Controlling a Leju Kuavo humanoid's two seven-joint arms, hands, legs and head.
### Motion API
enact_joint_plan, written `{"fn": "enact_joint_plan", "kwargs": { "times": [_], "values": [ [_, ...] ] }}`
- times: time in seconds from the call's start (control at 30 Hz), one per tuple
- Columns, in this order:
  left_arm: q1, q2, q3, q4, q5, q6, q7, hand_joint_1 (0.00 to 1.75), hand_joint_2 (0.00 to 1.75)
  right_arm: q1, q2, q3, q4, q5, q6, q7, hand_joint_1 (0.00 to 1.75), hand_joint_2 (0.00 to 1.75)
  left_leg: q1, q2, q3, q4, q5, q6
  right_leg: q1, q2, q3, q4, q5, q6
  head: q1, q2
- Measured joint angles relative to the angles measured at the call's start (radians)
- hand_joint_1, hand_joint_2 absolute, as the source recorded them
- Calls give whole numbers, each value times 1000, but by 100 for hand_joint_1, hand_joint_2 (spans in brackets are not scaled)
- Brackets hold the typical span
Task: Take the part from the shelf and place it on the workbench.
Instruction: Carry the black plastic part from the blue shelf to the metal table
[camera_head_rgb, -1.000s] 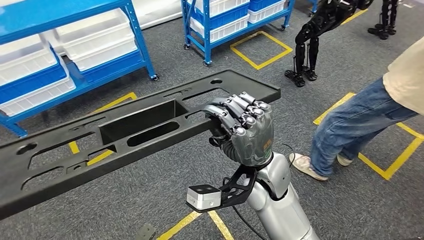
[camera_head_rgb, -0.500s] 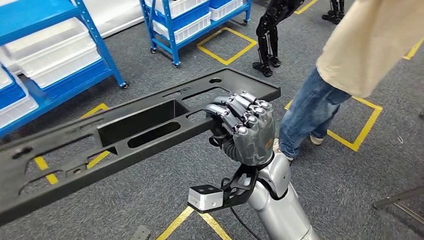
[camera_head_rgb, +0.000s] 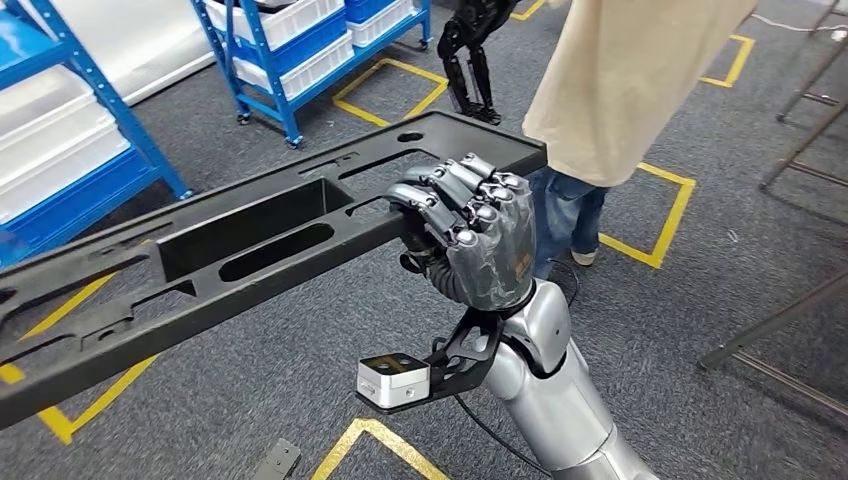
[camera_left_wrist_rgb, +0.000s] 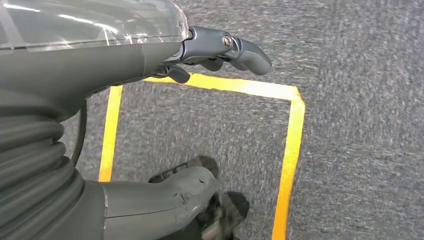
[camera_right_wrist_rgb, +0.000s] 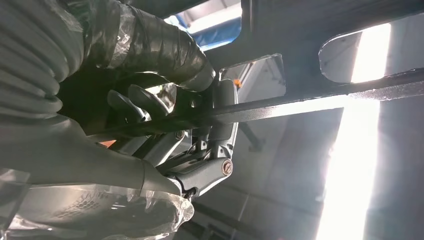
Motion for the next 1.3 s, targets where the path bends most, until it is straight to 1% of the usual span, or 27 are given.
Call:
{"fn": "enact_joint_plan", "kwargs": {
  "times": [0.07,0.1,0.13,0.17,0.23,0.3,0.33,0.37,0.4,0.47,0.53,0.6,0.63,0.67,0.73,0.8,0.83,0.87,0.9,0.93,1.0,1.07,1.1,1.13,1.2,1.27,1.3],
  "values": [
    [-3,0,1,0,-2,5,5,0,175,-15,2,11,7,9,0,11,175,175,-2,-40,45,-102,36,11,-6,34,-8,-4,9,15,0,0],
    [-5,0,1,0,-3,8,7,0,175,-21,2,16,10,14,0,16,175,175,-1,-48,55,-130,42,18,-7,50,-12,-8,15,26,0,0],
    [-6,-1,1,0,-3,10,8,0,175,-22,2,18,12,16,0,17,175,175,1,-35,59,-141,49,23,-5,41,-15,-6,13,31,0,0],
    [-7,-2,1,0,-2,11,8,0,175,-25,2,19,13,18,0,17,175,175,3,-20,62,-151,56,29,-1,19,-25,11,0,35,0,0],
    [-7,-3,2,0,1,14,9,0,175,-31,2,23,17,18,0,17,175,175,2,12,66,-163,63,38,3,-46,-68,102,-57,38,0,0],
    [-3,-4,5,0,5,15,11,0,175,-31,2,27,22,18,0,17,175,175,-1,42,64,-163,62,40,1,-74,-122,219,-108,41,0,0],
    [-1,-5,7,0,6,15,12,0,175,-30,2,29,25,19,0,17,175,175,-2,57,63,-162,61,40,-1,-80,-133,245,-111,44,0,0],
    [-1,-8,8,0,7,15,14,0,175,-29,1,30,29,21,0,17,175,175,-2,71,63,-160,59,40,-3,-85,-125,234,-96,46,1,0],
    [0,-11,9,0,7,15,15,0,175,-28,1,31,31,23,0,18,175,175,-1,84,63,-157,56,38,-4,-94,-96,186,-67,47,0,0],
    [0,-20,9,0,6,15,20,0,175,-29,0,32,34,27,0,20,175,175,-4,105,63,-148,48,30,-1,-135,-21,53,-19,42,0,0],
    [3,-28,10,1,5,15,25,0,175,-29,0,32,34,29,0,22,175,175,-9,122,63,-140,40,19,5,-158,10,-10,-9,32,0,0],
    [6,-34,10,1,4,15,27,0,175,-29,-2,33,35,29,0,23,175,175,-9,139,66,-138,36,9,8,-139,8,-12,-8,21,0,0],
    [7,-36,10,1,3,15,27,0,175,-29,-3,33,35,30,0,24,175,175,-7,133,67,-134,30,3,6,-128,9,-14,-6,16,0,0],
    [7,-38,10,1,2,15,28,0,175,-30,-3,33,35,32,0,25,175,175,-3,116,62,-119,16,-3,4,-118,9,-17,-4,11,0,0],
    [8,-39,10,1,-2,15,32,0,175,-31,-4,34,36,39,0,30,175,175,2,64,23,-29,-39,-11,-1,-97,10,-20,0,2,0,0],
    [14,-40,10,1,-5,15,38,0,175,-30,-4,35,37,46,0,34,175,175,3,42,-39,99,-93,-15,0,-71,9,-19,1,-1,0,0],
    [16,-41,10,2,-6,15,40,0,175,-29,-5,36,38,48,0,35,175,175,3,39,-59,137,-99,-15,1,-57,9,-19,1,-2,0,0],
    [17,-41,10,2,-7,15,42,0,175,-28,-7,36,39,50,0,36,175,175,3,37,-62,138,-85,-13,1,-43,9,-17,2,-2,0,0],
    [17,-41,10,2,-9,15,43,0,175,-27,-7,36,39,53,0,37,175,175,3,32,-48,101,-52,-10,2,-29,9,-16,2,-2,0,0],
    [16,-41,10,2,-11,15,43,0,175,-28,-8,37,39,56,0,39,175,175,3,18,-20,36,-12,-6,2,-15,10,-14,2,-2,0,0],
    [14,-41,10,2,-12,15,45,0,175,-29,-8,38,39,61,0,42,175,175,5,-29,32,-84,38,4,2,9,6,-10,3,4,0,0],
    [11,-40,10,2,-12,15,46,0,175,-30,-9,39,39,62,0,45,175,175,3,-50,49,-125,43,10,-2,30,-2,-11,9,16,0,0],
    [10,-41,10,2,-13,15,47,0,175,-30,-10,39,39,62,0,45,175,175,2,-41,51,-131,46,12,-4,41,-5,-14,14,24,0,0],
    [8,-42,10,2,-13,15,47,0,175,-30,-12,40,39,62,0,45,175,175,3,-29,53,-137,51,17,-5,37,-8,-14,14,30,0,0],
    [6,-45,10,2,-13,15,47,0,175,-32,-15,40,39,62,-1,47,175,175,7,-4,57,-151,61,30,0,-8,-24,17,-11,38,1,0],
    [8,-46,10,2,-13,15,46,0,175,-34,-17,42,39,63,-1,51,175,175,7,23,58,-156,63,37,1,-61,-72,121,-74,44,3,0],
    [9,-46,10,2,-13,15,46,0,175,-34,-18,43,39,64,-1,53,175,175,6,38,57,-156,62,38,-1,-71,-100,184,-102,47,2,0]
  ]
}}
